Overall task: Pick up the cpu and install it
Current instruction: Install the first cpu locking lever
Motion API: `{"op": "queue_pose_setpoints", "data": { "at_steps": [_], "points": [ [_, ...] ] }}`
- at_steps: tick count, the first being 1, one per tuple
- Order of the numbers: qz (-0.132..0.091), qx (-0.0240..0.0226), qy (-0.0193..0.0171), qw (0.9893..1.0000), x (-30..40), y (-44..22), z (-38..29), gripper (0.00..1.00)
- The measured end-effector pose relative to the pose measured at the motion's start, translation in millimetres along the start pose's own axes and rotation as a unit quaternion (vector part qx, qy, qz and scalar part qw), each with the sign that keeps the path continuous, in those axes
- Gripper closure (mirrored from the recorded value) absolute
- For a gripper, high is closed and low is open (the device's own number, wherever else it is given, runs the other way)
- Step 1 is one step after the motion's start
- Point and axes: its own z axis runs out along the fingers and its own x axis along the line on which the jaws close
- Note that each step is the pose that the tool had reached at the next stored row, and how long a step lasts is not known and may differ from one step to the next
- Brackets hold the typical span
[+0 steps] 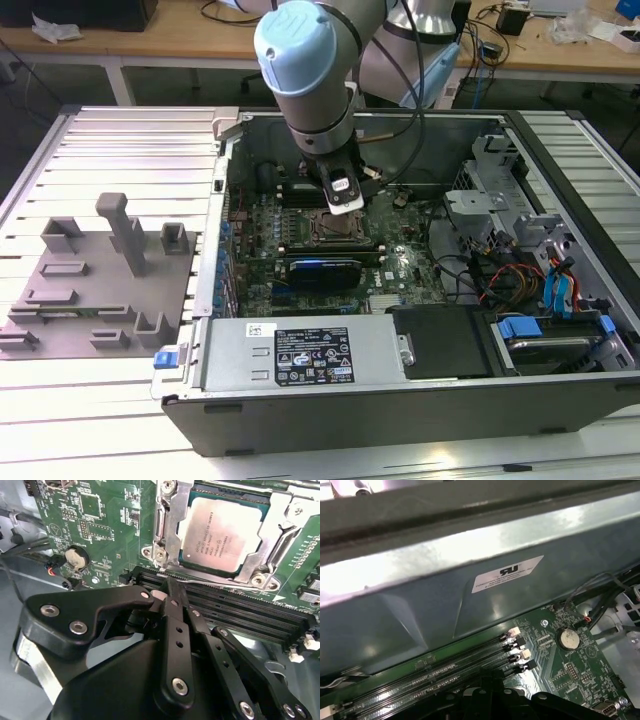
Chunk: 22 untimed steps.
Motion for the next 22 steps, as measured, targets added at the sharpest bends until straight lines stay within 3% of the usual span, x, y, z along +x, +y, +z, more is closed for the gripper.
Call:
{"op": "queue_pose_setpoints", "data": {
  "at_steps": [12,22],
  "points": [
    [-0.015,-0.0015,0.0034,0.9999,0.9,0.3,2.5,0.89],
    [-0.016,-0.0033,0.0043,0.9999,0.6,1.2,0.3,0.89]
  ]
}}
